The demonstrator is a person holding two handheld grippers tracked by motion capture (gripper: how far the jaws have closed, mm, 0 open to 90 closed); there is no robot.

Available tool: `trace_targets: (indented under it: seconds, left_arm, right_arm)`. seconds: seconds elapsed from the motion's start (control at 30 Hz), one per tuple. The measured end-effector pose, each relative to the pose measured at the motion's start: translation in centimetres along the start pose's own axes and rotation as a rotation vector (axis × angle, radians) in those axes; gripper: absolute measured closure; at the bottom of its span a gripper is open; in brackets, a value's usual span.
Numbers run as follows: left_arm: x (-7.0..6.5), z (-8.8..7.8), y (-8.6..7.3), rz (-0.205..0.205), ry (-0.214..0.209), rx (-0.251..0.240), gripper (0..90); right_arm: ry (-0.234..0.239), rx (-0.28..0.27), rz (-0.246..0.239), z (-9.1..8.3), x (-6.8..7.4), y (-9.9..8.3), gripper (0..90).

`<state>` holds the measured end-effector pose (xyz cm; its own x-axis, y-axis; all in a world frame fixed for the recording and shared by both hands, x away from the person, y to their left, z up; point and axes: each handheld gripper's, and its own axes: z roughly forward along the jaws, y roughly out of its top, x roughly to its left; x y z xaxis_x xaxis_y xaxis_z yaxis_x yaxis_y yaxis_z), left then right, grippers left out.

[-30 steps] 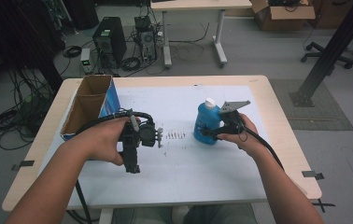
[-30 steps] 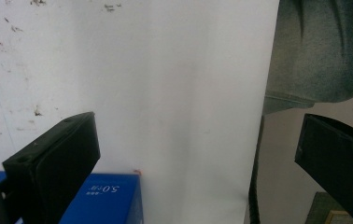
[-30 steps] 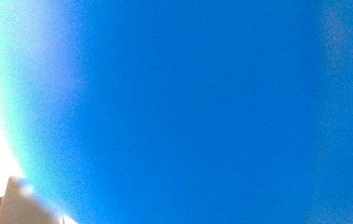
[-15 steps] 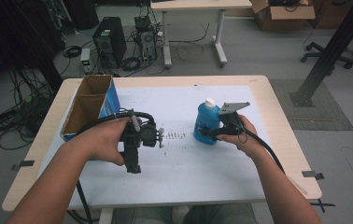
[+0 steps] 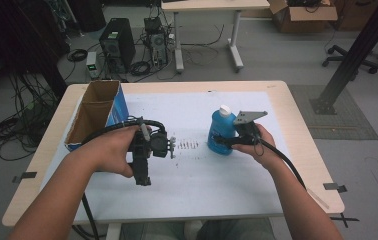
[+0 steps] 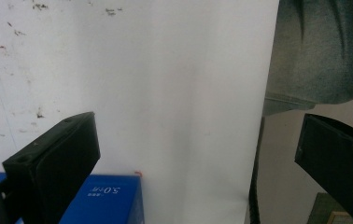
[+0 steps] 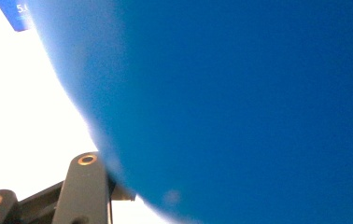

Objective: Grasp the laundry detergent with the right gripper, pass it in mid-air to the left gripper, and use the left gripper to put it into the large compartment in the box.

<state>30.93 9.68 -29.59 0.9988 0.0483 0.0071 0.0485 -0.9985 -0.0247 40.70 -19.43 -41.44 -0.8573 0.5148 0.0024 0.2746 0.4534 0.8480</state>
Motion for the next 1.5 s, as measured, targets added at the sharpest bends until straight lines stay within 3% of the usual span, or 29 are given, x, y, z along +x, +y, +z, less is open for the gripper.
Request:
trace_targets:
  seconds: [0.4, 0.57, 0.6, 0.77, 0.83, 1.1, 1.13, 1.5]
  left_arm:
    - [-0.1, -0.4, 0.4, 0.007, 0.007, -0.004, 0.3]
    - [-0.1, -0.7, 0.5, 0.003, 0.008, 0.005, 0.3]
    - [0.0, -0.9, 0.5, 0.003, 0.011, 0.004, 0.3]
    - [0.0, -1.5, 0.8, 0.006, 0.015, -0.005, 0.2]
    - [0.1, -1.9, 1.0, 0.007, 0.016, -0.005, 0.2]
    - [0.3, -2.8, 1.2, 0.000, 0.023, -0.005, 0.2]
    - [0.4, -3.2, 1.3, -0.001, 0.024, -0.008, 0.2]
    - [0.5, -4.8, 2.6, 0.009, 0.039, -0.019, 0.2]
  right_arm:
    - [0.006, -0.031, -0.030, -0.3, -0.1, -0.3, 46.3]
    - [0.025, -0.049, -0.046, -1.2, 0.0, 0.2, 46.5]
    - [0.041, -0.046, -0.077, -2.0, 0.2, 0.9, 46.6]
    - [0.066, -0.032, -0.106, -3.2, 0.6, 1.9, 46.7]
    - [0.103, -0.016, -0.148, -4.4, 1.3, 2.8, 46.8]
    - [0.191, -0.030, -0.162, -6.1, 2.7, 3.8, 46.7]
    - [0.226, -0.035, -0.180, -6.5, 3.4, 4.0, 46.7]
    - [0.317, -0.010, -0.254, -6.1, 5.9, 3.7, 46.4]
